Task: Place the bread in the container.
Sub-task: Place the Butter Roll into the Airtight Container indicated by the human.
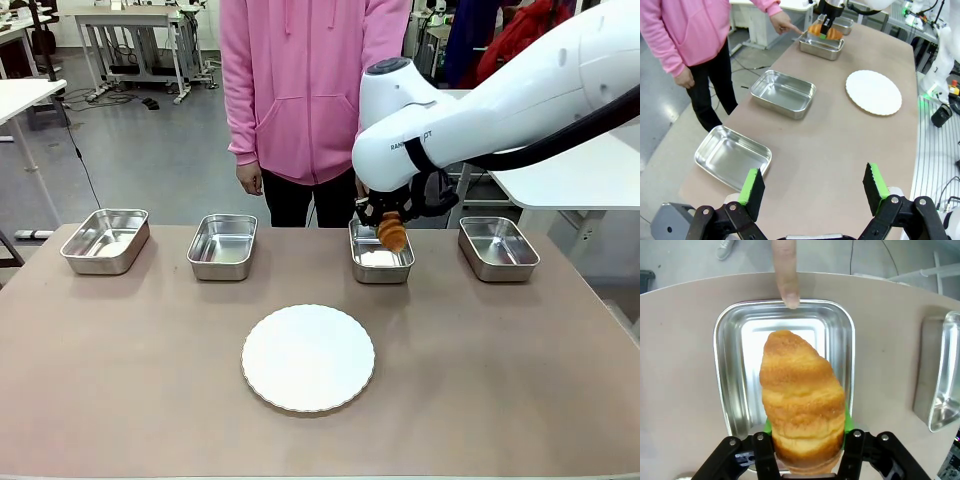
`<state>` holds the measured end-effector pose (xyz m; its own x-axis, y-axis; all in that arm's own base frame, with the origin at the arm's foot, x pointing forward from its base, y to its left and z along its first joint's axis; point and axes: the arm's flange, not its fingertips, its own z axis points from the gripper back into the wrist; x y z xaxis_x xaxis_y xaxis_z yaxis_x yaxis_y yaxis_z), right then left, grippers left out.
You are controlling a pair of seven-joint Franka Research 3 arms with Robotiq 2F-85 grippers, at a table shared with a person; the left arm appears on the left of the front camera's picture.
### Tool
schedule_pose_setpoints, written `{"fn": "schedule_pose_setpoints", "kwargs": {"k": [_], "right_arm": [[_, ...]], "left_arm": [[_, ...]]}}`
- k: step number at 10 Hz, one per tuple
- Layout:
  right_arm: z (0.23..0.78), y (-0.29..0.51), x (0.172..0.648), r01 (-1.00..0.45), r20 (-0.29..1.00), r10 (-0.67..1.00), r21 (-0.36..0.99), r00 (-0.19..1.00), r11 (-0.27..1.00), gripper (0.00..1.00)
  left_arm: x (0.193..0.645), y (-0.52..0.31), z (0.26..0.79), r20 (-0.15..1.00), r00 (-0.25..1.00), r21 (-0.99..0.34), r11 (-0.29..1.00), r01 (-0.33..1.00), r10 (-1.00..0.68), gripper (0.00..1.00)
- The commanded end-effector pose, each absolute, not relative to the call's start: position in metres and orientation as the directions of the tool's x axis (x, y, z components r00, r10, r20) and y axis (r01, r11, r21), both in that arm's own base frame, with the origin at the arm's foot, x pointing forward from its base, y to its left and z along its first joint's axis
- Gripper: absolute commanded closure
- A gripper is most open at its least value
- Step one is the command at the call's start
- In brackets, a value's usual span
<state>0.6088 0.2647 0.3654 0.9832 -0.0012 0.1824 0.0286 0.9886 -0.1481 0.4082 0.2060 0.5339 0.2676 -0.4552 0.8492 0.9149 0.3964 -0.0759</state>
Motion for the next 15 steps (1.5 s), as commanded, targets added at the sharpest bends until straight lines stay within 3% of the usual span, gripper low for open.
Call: {"fn": "schedule_pose_setpoints", "kwargs": {"k": [1, 2, 3, 10, 12, 13, 15], "right_arm": [[0.362, 0.267, 0.616, 0.060, 0.200, -0.038, -0.106, 0.979, 0.993, 0.45], [0.359, 0.269, 0.616, 0.058, 0.201, -0.036, -0.107, 0.979, 0.993, 0.45], [0.357, 0.269, 0.615, 0.053, 0.222, -0.025, -0.118, 0.975, 0.992, 0.00], [0.373, 0.275, 0.616, 0.026, 0.202, -0.006, -0.097, 0.979, 0.995, 0.00], [0.387, 0.283, 0.611, -0.104, 0.153, 0.105, -0.014, 0.983, 0.994, 0.00], [0.369, 0.277, 0.615, 0.024, 0.213, -0.001, -0.103, 0.977, 0.994, 0.00], [0.369, 0.277, 0.615, 0.024, 0.213, -0.001, -0.103, 0.977, 0.994, 0.00]], "left_arm": [[0.407, 0.206, 0.535, 0.854, 0.249, -0.060, 0.388, 0.920, -0.458, 0.00], [0.407, 0.206, 0.535, 0.854, 0.249, -0.060, 0.388, 0.920, -0.458, 0.00], [0.407, 0.206, 0.535, 0.854, 0.249, -0.060, 0.388, 0.920, -0.458, 0.00], [0.407, 0.206, 0.535, 0.854, 0.249, -0.060, 0.388, 0.920, -0.458, 0.00], [0.407, 0.206, 0.535, 0.854, 0.249, -0.060, 0.388, 0.920, -0.458, 0.00], [0.407, 0.206, 0.535, 0.854, 0.249, -0.060, 0.388, 0.920, -0.458, 0.00], [0.407, 0.206, 0.535, 0.854, 0.249, -0.060, 0.388, 0.920, -0.458, 0.00]]}}
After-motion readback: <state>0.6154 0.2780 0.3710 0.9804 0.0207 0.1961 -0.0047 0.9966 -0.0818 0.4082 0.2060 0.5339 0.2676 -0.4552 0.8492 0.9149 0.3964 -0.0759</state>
